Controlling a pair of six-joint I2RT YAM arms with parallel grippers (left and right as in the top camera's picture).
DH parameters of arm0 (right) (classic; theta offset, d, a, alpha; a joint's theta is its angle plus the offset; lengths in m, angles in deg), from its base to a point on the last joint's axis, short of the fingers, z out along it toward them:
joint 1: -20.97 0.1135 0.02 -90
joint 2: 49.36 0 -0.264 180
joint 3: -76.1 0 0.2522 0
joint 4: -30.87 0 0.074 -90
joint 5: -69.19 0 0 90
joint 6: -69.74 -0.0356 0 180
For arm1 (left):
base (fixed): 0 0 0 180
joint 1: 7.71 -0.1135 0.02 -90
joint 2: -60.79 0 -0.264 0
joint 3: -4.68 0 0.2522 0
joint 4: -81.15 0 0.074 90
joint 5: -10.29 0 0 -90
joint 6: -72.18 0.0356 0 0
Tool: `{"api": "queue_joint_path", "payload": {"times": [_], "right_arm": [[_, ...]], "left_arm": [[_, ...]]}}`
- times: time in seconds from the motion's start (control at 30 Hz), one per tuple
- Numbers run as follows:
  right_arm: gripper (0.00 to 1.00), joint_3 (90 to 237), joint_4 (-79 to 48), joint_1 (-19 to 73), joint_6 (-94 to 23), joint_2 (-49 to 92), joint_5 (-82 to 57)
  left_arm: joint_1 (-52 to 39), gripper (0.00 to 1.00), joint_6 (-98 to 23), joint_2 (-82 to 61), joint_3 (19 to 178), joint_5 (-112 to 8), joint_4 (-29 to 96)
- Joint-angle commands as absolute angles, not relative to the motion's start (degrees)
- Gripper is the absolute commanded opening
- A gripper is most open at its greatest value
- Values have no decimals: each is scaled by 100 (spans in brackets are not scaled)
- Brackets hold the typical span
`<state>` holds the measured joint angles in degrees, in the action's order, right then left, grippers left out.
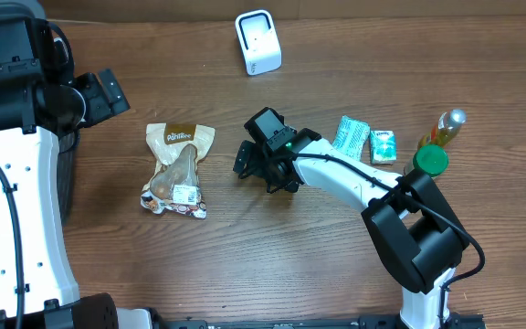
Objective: Scan the item barcode
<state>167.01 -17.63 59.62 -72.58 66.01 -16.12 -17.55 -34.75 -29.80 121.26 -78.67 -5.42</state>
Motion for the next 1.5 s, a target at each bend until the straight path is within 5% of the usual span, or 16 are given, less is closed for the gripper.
{"api": "queue_joint_path", "payload": {"times": [0.0, 0.5, 0.57, 0.63, 0.93, 1.47], "right_arm": [[100, 16707, -1761, 5949, -7297, 6596, -1560], [99, 16707, -1208, 5949, -6965, 6596, -1580], [88, 16714, -979, 5949, -6445, 6596, -1575], [87, 16780, -976, 5955, -6143, 6596, -1551], [94, 18526, -1726, 5964, -5127, 6596, -1468], [99, 18530, -603, 7007, -4136, 7460, -1908]], "left_arm": [[-1742, 100, -3409, -2986, 12168, -7865, -545], [-1742, 99, -3409, -2986, 12168, -7865, -545], [-1742, 99, -3409, -2986, 12168, -7865, -545], [-1742, 99, -3409, -2986, 12168, -7865, -545], [-1742, 99, -3409, -2986, 12168, -7865, -545], [-1742, 100, -3409, -2986, 12168, -7865, -545]]}}
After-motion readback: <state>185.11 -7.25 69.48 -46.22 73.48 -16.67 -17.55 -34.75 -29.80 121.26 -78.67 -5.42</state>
